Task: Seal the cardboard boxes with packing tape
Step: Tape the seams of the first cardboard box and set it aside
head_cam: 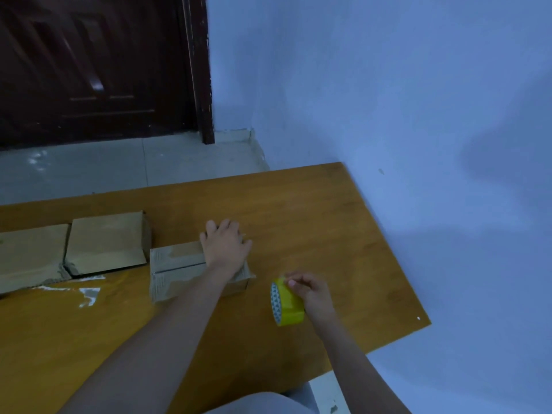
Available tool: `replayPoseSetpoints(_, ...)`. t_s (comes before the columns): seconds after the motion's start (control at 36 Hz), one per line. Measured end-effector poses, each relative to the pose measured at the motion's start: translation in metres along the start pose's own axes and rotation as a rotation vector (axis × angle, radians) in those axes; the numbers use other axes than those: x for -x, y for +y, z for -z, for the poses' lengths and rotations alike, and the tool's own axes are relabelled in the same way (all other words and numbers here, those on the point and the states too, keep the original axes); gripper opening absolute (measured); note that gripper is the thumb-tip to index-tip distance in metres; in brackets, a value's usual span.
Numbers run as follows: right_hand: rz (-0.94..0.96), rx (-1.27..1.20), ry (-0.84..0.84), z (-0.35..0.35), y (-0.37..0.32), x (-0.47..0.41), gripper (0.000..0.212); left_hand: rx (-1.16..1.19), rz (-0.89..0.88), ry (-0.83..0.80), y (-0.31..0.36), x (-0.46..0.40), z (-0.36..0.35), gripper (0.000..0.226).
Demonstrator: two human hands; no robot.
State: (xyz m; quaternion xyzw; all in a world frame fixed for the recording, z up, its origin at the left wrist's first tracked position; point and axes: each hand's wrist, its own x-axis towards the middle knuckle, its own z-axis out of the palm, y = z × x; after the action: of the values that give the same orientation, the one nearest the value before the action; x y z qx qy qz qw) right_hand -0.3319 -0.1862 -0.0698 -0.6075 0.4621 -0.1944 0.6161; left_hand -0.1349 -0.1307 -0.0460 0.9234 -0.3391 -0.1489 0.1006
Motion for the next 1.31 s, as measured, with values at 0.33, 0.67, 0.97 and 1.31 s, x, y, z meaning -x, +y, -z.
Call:
replayPoseSetpoints(0.33,-0.019,0.012,-0.05,-0.002,-0.003,0.003,0.017,0.009,-0.072,0.016,-0.005,0.0,-0.005,0.038)
replayPoseSetpoints(0.67,0.018,0.05,-0.088,-0.009,-0.011,0.007,0.01,0.219,-0.304,0.146,-0.016,0.005,-0.005,0.04)
replayPoseSetpoints(0.97,-0.027,-0.03,-0.012,-0.014,-0.011,0.006,0.017,-0.02,-0.656,-0.181,-0.056,0.05,0.01,0.062)
replayPoseSetpoints(1.31,-0.034,0.005,-0.026,-0.019,-0.007,0.018,0.019,-0.089,-0.574,0.125,-0.039,0.068,-0.016,0.023)
